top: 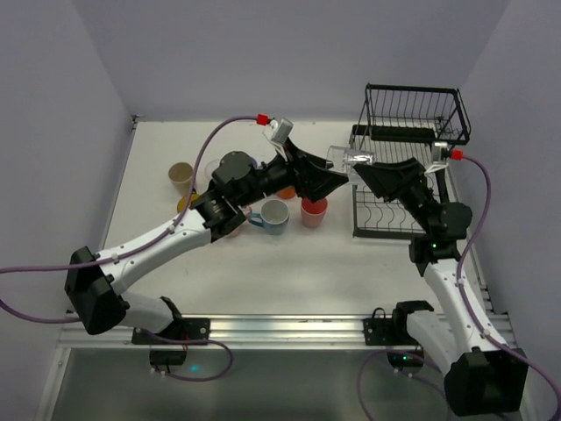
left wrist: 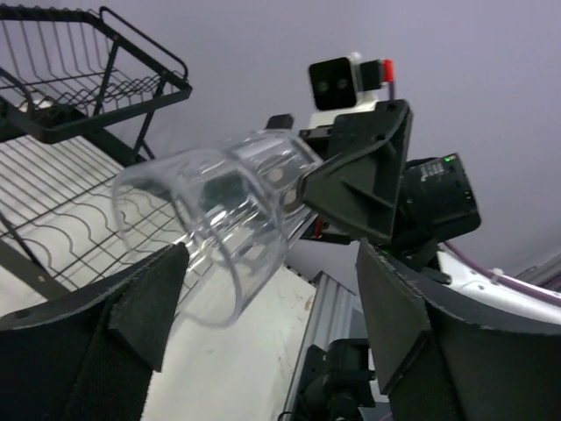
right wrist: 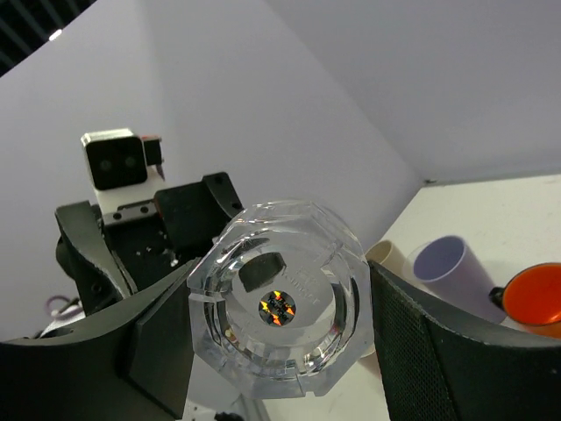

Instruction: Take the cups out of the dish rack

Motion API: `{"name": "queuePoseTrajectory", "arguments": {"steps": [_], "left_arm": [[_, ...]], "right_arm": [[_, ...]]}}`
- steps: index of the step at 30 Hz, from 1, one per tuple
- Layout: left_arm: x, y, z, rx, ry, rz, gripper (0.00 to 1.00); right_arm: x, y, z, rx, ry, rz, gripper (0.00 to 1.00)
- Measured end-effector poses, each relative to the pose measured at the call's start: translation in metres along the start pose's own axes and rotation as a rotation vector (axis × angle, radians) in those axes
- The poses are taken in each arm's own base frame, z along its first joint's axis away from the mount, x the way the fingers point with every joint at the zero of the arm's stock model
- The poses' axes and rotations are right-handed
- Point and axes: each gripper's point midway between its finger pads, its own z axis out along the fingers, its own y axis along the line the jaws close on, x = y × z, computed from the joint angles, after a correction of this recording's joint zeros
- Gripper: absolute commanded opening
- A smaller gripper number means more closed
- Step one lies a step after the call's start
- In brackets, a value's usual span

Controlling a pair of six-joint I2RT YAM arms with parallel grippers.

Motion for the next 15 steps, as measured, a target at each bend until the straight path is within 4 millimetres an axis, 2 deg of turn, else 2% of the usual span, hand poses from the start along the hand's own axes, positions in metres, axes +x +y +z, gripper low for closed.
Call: {"name": "queuePoseTrajectory", "arguments": {"steps": [2,3,5,6,8,9,10,11,12,13,14,15], "left_arm": [[0.0,-0.003,0.002,0.027,0.0,-0.013,0.71],[0.0,-0.004,0.003,0.037,0.0,-0.019,0.62],[0.001,-0.004,0.004,0.047,0.002,-0.029,0.52],[0.001,-0.003,0.005,0.046,0.003,-0.032,0.38],[-0.002,0.005,0.005,0.029,-0.003,-0.042,0.23],[-0.003,0.007,0.004,0.027,-0.005,-0.047,0.08],[-0.005,0.006,0.003,0.032,-0.008,-0.061,0.01],[-0.007,0.003,0.002,0.041,-0.012,-0.071,0.0],[-0.009,0.0,0.0,0.045,-0.015,-0.084,0.0],[-0.01,0.0,-0.002,0.042,-0.015,-0.086,0.0],[-0.012,0.001,-0.003,0.035,-0.015,-0.073,0.0],[-0.014,0.004,-0.005,0.014,-0.02,-0.047,0.0]], "right_arm": [[0.01,0.001,0.003,-0.018,0.032,0.028,0.41],[0.014,0.0,0.004,-0.022,0.044,0.041,0.41],[0.019,-0.003,0.007,-0.03,0.057,0.071,0.41],[0.02,-0.003,0.009,-0.037,0.059,0.084,0.41],[0.023,-0.001,0.013,-0.062,0.064,0.111,0.42],[0.024,-0.001,0.015,-0.072,0.062,0.122,0.42],[0.026,-0.002,0.016,-0.076,0.064,0.135,0.45],[0.028,-0.004,0.018,-0.08,0.064,0.157,0.59],[0.03,-0.004,0.019,-0.09,0.063,0.175,0.84],[0.031,-0.002,0.02,-0.102,0.062,0.188,0.84],[0.034,-0.001,0.021,-0.108,0.067,0.191,0.99],[0.04,-0.003,0.021,-0.103,0.086,0.201,0.99]]}}
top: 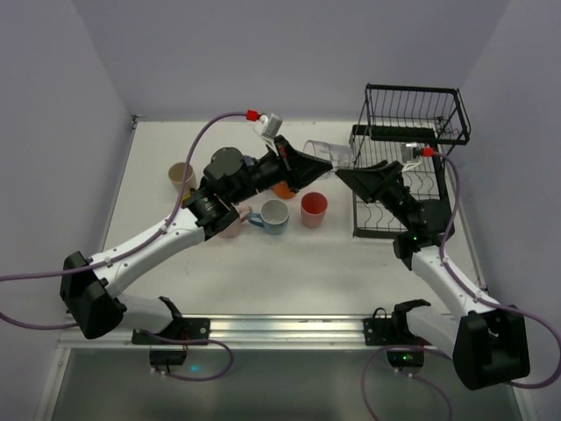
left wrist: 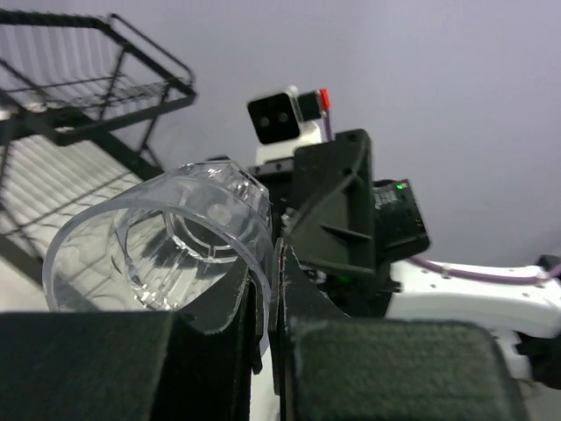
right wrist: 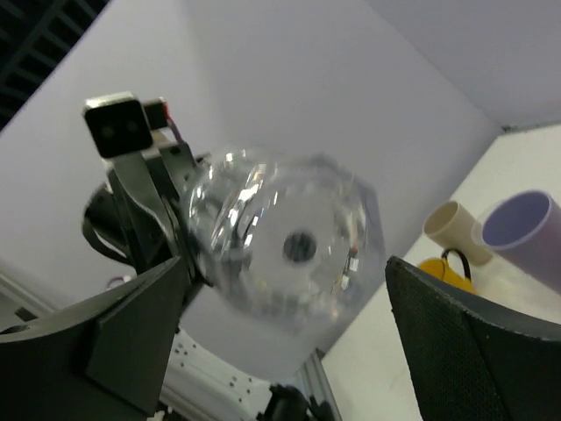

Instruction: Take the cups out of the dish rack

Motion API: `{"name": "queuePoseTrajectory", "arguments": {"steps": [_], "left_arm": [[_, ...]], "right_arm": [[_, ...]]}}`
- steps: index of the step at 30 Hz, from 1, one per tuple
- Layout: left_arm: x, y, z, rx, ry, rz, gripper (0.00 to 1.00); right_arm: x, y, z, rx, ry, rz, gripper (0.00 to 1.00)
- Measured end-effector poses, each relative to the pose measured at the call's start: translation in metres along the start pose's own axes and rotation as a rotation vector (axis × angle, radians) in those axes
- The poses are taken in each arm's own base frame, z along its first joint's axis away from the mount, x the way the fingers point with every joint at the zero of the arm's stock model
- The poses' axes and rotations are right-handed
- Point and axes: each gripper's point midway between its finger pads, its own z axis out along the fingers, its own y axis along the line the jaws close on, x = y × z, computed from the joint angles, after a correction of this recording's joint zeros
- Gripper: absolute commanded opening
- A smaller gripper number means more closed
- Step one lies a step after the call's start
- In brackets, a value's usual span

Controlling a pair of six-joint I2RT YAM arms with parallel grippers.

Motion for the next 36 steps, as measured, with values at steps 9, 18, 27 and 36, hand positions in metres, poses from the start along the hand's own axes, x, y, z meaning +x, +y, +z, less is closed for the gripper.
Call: {"name": "queuePoseTrajectory", "arguments": {"steps": [9,18,27,36], "left_arm": [[-0.044,0.107,-0.045,-0.481,0.065,0.177,0.0],[-0.084,0.199,-0.138,-0.965,0.19,0.244,0.0],[-0.064,0.286,-0.176,-1.224,0.403,0.216,0.0],[-0.02,0.329,-0.189,-1.304,0.588,0.182,0.0]], "right_arm": [[0.045,-0.041,-0.025,0.178,0.105,-0.007,0.99],[0.054,-0.053,-0.054,0.303,0.119,-0.172,0.99],[0.067,-0.077,-0.067,0.379,0.173,-0.189,0.99],[0.073,-0.087,-0.072,0.408,0.198,-0.189,0.99]]}}
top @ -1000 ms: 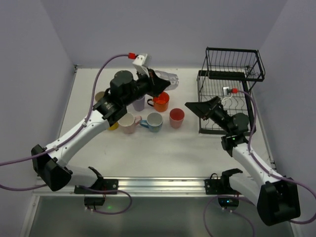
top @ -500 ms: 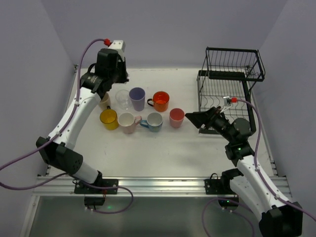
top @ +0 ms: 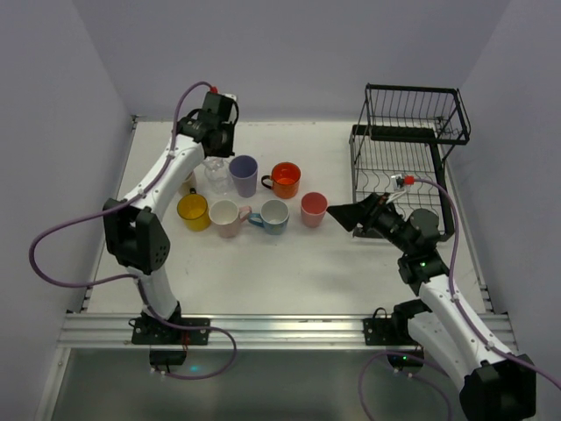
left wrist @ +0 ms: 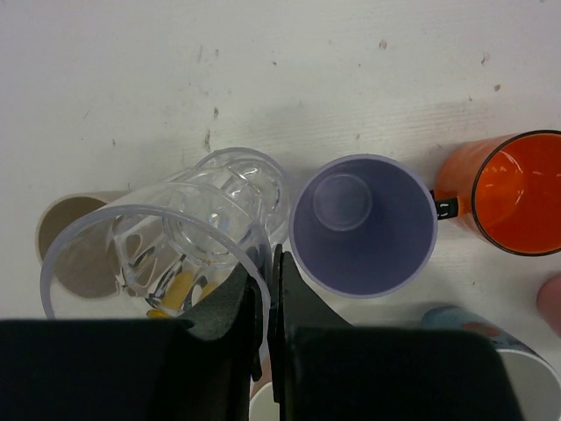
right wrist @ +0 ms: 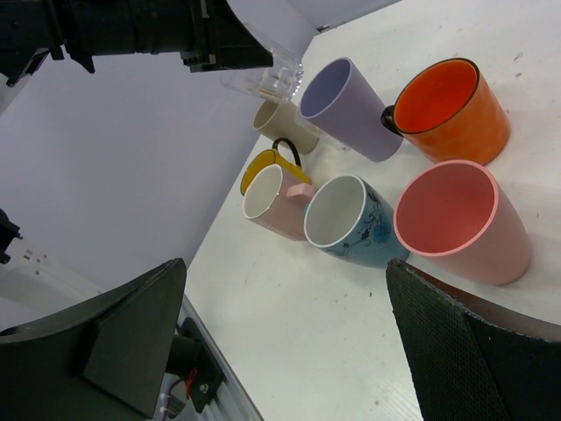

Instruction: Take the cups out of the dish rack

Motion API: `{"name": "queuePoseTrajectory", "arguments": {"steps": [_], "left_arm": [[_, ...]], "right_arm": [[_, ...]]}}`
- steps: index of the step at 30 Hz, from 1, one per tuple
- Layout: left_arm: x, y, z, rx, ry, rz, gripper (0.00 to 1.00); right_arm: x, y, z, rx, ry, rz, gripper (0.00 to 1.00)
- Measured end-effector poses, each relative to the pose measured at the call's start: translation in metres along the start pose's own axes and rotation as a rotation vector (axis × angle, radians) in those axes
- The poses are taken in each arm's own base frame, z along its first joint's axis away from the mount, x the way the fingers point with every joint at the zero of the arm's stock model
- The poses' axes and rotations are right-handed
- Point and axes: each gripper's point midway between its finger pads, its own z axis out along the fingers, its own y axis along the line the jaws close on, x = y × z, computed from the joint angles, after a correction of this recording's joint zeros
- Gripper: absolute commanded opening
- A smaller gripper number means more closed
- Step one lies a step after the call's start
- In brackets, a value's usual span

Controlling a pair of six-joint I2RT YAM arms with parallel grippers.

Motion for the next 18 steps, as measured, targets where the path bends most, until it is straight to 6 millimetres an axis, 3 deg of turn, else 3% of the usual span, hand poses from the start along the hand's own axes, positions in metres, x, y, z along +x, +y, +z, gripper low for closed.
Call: {"name": "queuePoseTrajectory", "arguments": {"steps": [18], "left_arm": [[0.025,0.014,0.047,-0.051,0.098,0.023,0.0]], "right_arm": [[0.003,-0.005,0.001,0.011,0.011,-0.004,0.99]]}}
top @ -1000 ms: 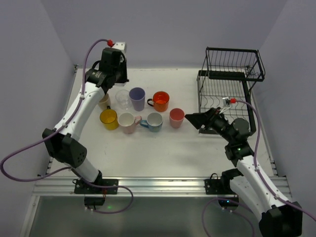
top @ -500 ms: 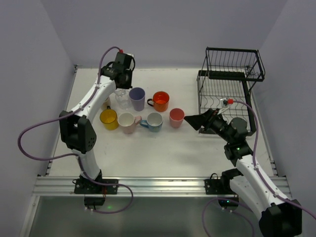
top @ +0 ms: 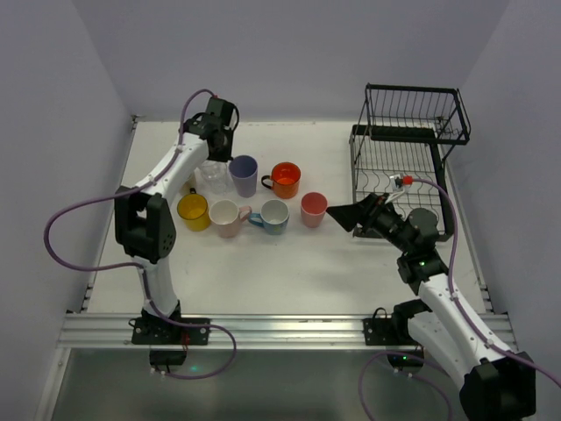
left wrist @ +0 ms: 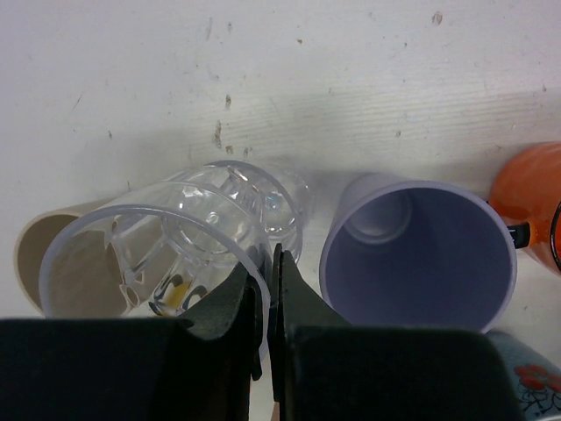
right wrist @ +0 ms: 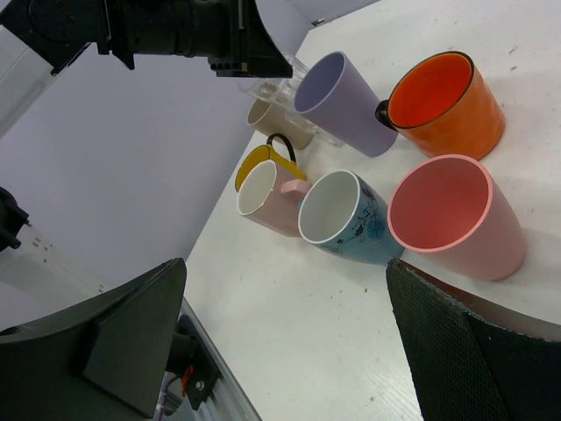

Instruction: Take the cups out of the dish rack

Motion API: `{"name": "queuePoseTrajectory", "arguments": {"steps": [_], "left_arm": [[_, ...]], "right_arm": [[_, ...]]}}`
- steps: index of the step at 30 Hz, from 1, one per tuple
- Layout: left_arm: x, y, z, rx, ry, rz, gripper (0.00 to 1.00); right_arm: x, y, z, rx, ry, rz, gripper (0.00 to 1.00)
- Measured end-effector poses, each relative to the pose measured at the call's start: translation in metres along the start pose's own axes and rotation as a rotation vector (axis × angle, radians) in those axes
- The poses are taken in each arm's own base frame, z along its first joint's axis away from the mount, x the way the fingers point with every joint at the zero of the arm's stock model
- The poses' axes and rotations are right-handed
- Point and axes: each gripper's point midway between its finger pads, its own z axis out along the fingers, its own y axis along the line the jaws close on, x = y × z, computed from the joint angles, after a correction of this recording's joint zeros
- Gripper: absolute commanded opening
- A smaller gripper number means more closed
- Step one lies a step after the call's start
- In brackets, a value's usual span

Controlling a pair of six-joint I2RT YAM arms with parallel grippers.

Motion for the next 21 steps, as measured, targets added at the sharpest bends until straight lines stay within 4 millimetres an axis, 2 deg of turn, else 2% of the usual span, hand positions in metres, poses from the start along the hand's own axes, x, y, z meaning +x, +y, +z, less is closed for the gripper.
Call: {"name": "queuePoseTrajectory", "arguments": {"steps": [12,15,18,19,21], "left_arm": [[0.003,-0.013,0.01,0.068,0.015,-0.003,0.01],[0.006,-0.013,0.011,0.068,0.023,-0.002,0.04],[0.014,-0.012,0.015,0.062,0.042,0.002,0.19],[0.018,-0.012,0.016,0.06,0.051,0.004,0.31],[0.025,-0.01,0.019,0.049,0.071,0.011,0.42]], "right_arm": [[0.001,-0.001,0.0,0.003,0.002,0.002,0.99],[0.001,-0.001,0.001,0.004,0.003,0.002,0.99],[0.002,-0.003,0.001,0.007,0.007,0.006,0.99],[0.002,-0.004,0.001,0.009,0.008,0.007,0.99],[0.002,-0.004,0.002,0.011,0.01,0.008,0.99]]}}
